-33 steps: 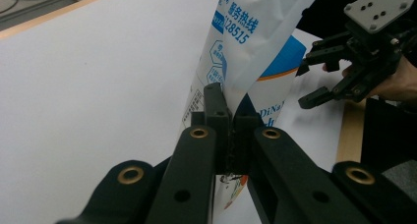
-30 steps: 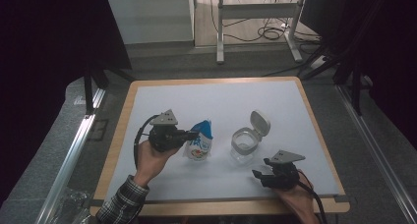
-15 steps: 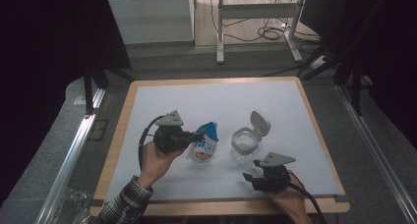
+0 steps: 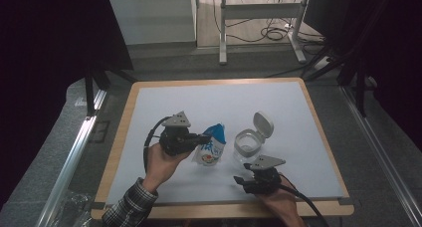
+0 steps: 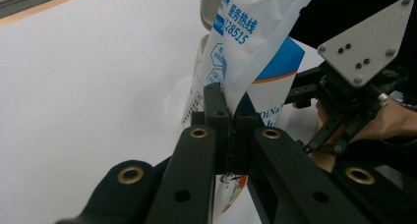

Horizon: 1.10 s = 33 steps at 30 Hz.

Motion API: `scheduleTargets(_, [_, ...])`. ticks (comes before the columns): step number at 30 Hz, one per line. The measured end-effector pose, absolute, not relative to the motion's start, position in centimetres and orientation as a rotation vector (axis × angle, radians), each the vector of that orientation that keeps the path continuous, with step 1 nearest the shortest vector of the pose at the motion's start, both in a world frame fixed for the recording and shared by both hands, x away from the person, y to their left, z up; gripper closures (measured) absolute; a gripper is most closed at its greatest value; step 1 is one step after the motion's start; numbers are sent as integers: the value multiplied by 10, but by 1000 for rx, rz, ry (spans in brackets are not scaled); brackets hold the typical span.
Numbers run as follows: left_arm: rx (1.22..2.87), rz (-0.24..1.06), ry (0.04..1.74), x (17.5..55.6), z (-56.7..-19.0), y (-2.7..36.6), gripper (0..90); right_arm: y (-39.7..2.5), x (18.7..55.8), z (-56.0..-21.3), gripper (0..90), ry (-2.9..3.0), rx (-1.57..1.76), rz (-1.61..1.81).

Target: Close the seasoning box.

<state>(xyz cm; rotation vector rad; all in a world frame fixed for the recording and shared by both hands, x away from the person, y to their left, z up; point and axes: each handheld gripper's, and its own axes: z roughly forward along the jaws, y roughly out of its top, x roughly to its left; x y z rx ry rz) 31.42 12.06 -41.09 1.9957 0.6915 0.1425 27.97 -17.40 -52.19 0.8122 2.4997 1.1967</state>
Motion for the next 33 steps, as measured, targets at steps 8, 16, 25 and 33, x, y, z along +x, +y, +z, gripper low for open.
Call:
scheduleTargets(8, [1995,138,691,312,-406,118,900,-158,281,-523,400,2491,784,1205])
scheduleTargets(16, [1997,132,690,311,-403,116,900,-143,282,-525,400,2501,766,1208])
scheduleTargets(25, [2001,124,688,311,-399,114,900,-129,284,-528,399,2482,792,1188])
scheduleTargets(33, [2004,121,691,312,-396,113,900,-116,283,-531,399,2452,788,1207])
